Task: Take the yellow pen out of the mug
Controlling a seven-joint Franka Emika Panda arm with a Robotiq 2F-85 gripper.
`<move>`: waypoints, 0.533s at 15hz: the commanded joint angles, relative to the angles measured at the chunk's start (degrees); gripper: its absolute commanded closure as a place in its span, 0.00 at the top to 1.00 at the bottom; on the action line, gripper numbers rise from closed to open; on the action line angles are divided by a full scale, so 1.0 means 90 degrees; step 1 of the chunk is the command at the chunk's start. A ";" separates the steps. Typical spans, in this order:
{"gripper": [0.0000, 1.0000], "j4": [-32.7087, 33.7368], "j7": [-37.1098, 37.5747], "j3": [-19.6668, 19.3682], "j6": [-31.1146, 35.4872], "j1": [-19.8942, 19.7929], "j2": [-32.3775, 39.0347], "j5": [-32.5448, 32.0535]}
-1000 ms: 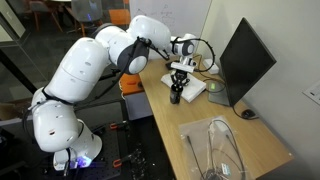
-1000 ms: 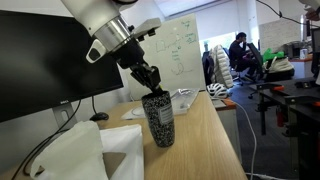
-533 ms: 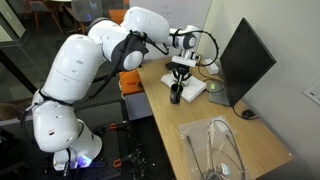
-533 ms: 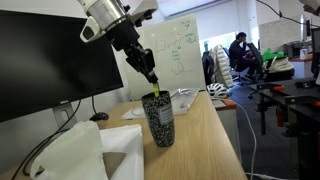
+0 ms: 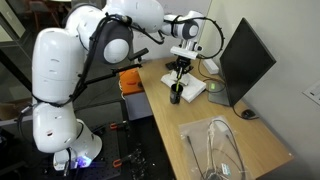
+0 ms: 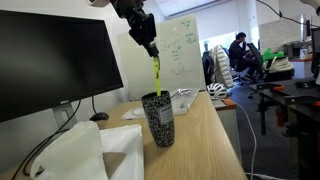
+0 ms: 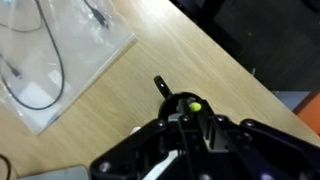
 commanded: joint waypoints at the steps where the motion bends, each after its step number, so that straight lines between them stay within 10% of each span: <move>1: 0.05 -0.1011 -0.0007 0.0123 0.0656 -0.0310 -0.0947 0.0353; 8: 0.04 -0.2716 0.0315 -0.0038 0.1624 -0.0528 -0.2713 0.0264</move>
